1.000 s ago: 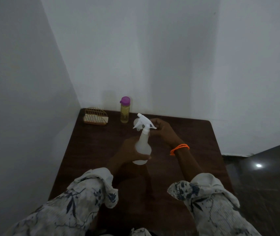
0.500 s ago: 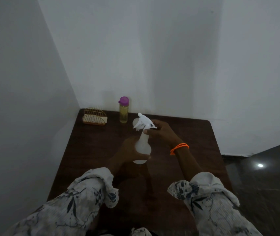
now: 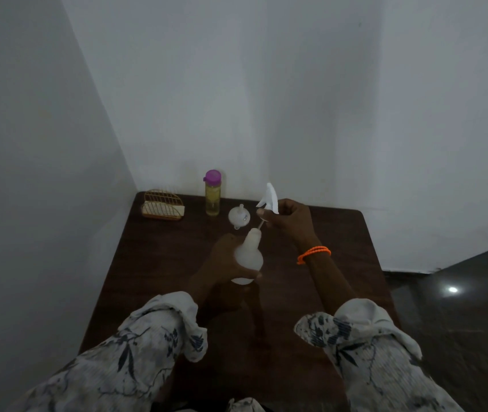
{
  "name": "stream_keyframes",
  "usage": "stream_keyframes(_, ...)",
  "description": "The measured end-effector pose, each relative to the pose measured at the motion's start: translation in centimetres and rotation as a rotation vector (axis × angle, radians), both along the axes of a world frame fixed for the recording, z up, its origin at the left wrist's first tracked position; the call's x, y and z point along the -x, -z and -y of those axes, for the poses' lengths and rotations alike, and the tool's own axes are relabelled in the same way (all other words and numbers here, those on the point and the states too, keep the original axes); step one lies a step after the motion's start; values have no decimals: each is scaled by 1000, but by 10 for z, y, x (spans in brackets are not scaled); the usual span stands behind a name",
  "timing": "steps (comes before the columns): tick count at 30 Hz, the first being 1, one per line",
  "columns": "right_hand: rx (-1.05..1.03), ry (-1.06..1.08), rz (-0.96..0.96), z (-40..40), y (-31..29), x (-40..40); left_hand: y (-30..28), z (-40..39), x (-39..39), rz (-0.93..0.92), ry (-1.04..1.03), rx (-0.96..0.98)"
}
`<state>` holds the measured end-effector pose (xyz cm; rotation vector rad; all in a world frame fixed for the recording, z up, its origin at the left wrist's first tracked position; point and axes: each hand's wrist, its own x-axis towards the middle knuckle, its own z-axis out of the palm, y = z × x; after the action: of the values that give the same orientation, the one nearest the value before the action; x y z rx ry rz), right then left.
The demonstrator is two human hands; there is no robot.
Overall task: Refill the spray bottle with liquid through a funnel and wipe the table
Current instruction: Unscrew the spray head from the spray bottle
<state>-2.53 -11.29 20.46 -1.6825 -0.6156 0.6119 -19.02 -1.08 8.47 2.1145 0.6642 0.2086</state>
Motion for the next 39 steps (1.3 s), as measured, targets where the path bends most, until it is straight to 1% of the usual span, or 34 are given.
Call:
stream_keyframes(7,-96,164,-72,3,-17,-6,-4,5,10,20,18,7)
stream_keyframes(14,-167,243,-155,11,-28,-17,0,9,21,33,-36,50)
stream_keyframes(19,-128,328,-245,13,-12,-21,-5,11,24,66,-69,26)
stream_keyframes(24,-75,427,-464,17,14,-25,-5,9,27,61,-78,0)
stream_keyframes(33,-81,547,-480,19,16,-33,-1,8,36,34,-99,20)
stream_keyframes(39,-98,562,-574,24,19,-36,-5,7,37,-8,-89,-5)
